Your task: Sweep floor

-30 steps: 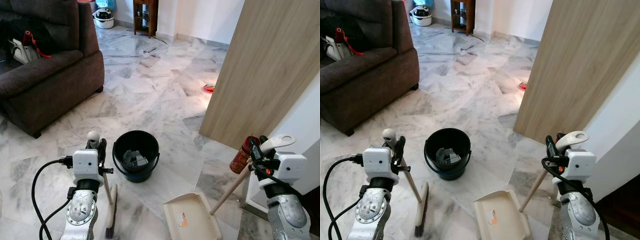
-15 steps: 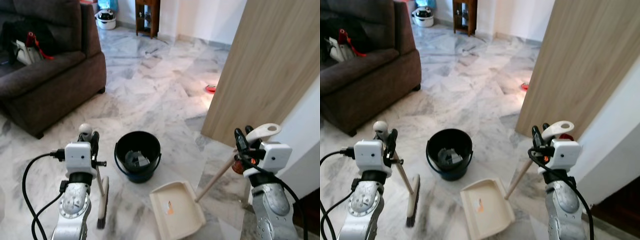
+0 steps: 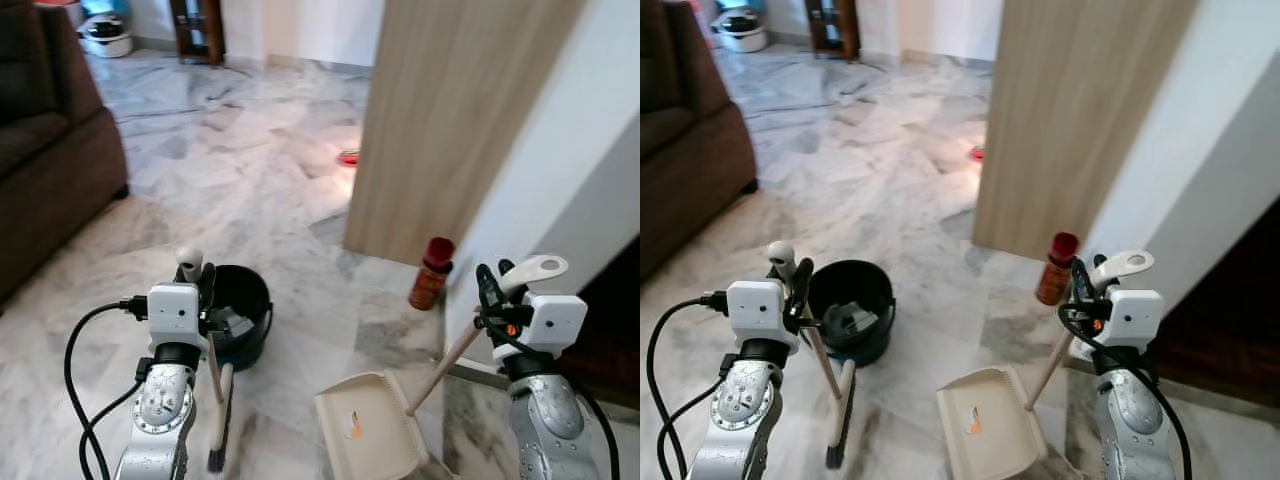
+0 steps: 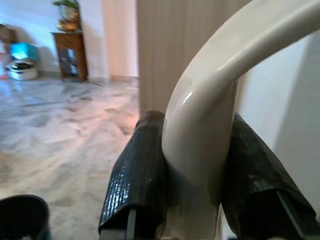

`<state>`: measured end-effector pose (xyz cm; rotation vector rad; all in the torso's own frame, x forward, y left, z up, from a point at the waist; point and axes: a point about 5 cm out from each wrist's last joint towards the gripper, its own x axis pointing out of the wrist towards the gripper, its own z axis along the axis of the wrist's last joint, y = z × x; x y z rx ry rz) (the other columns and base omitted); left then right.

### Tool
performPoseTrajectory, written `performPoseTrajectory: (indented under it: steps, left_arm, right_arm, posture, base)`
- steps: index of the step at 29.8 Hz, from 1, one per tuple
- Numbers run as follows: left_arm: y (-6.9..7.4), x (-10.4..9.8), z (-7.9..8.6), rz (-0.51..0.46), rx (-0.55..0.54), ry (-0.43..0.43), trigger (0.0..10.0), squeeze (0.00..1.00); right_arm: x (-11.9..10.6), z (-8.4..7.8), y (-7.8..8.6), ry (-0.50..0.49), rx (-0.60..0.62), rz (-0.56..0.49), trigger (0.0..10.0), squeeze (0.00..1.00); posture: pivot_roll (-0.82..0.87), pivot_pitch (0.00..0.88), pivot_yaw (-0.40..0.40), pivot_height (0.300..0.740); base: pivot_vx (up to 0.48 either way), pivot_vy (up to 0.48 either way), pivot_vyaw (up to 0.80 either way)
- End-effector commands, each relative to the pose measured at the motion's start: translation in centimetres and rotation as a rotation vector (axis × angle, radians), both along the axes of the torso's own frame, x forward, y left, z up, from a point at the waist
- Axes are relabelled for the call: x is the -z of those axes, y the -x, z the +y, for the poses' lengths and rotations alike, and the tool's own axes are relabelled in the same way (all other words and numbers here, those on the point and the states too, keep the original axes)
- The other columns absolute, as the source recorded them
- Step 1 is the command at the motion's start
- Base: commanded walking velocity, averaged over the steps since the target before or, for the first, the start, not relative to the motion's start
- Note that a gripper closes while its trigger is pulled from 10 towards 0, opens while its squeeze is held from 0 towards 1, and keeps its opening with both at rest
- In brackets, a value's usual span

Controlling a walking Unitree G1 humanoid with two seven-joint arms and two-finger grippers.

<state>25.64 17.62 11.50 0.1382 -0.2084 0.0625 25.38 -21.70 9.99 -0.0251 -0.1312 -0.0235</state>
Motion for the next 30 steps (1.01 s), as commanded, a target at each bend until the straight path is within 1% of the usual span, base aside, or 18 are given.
performPoseTrajectory:
  steps: [1, 6, 8, 12, 14, 18, 23, 28, 30]
  left_arm:
    - [0.2, -1.5, 0.0, -0.072, 0.006, -0.012, 10.0, 0.0]
    - [0.0, -1.1, -0.1, -0.06, 0.018, -0.01, 10.0, 0.0]
    - [-0.3, -1.4, -0.5, -0.066, 0.031, -0.007, 10.0, 0.0]
    - [-0.3, -1.4, -0.3, -0.062, 0.044, -0.014, 10.0, 0.0]
    - [-0.1, -1.3, -0.1, -0.055, 0.046, -0.023, 10.0, 0.0]
    - [0.8, -0.9, 0.4, -0.038, 0.031, -0.033, 10.0, 0.0]
    - [1.0, -0.9, 0.5, -0.036, 0.03, -0.031, 10.0, 0.0]
    - [0.9, -0.9, 0.3, -0.034, 0.042, -0.031, 10.0, 0.0]
    - [0.9, -0.9, 0.2, -0.033, 0.044, -0.029, 10.0, 0.0]
  right_arm:
    - [-1.2, -0.1, 0.0, 0.01, 0.012, -0.055, 10.0, 0.0]
    - [-1.2, 0.2, -0.1, 0.009, 0.02, -0.06, 10.0, 0.0]
    - [-1.4, 0.3, 0.2, 0.006, 0.012, -0.061, 10.0, 0.0]
    - [-1.3, 0.6, 1.0, 0.011, 0.009, -0.059, 10.0, 0.0]
    - [-1.2, 0.9, 1.2, 0.019, 0.001, -0.054, 10.0, 0.0]
    - [-1.1, 1.2, 1.3, 0.02, -0.007, -0.046, 10.0, 0.0]
    - [-1.0, 1.3, 1.5, 0.018, -0.009, -0.041, 10.0, 0.0]
    - [-0.9, 1.9, 1.4, 0.007, -0.02, -0.037, 10.0, 0.0]
    - [-0.9, 1.9, 1.3, 0.008, -0.022, -0.035, 10.0, 0.0]
  posture:
    - [0.05, 0.0, -0.048, 0.74]
    - [0.04, 0.0, -0.036, 0.74]
    - [0.04, 0.0, -0.029, 0.74]
    - [0.03, 0.0, -0.01, 0.74]
    - [0.03, 0.0, -0.012, 0.74]
    - [0.05, 0.0, -0.018, 0.74]
    - [0.04, 0.0, -0.016, 0.74]
    - [0.05, 0.0, -0.018, 0.74]
    - [0.05, 0.0, -0.018, 0.74]
  base:
    - [0.0, 0.0, -0.8]
    - [0.0, 0.0, -0.8]
    - [0.0, 0.0, -0.8]
    - [0.0, 0.0, -0.8]
    - [0.0, 0.0, -0.8]
    - [0.0, 0.0, -0.8]
    - [0.0, 0.0, -0.8]
    - [0.0, 0.0, -0.8]
    - [0.0, 0.0, -0.8]
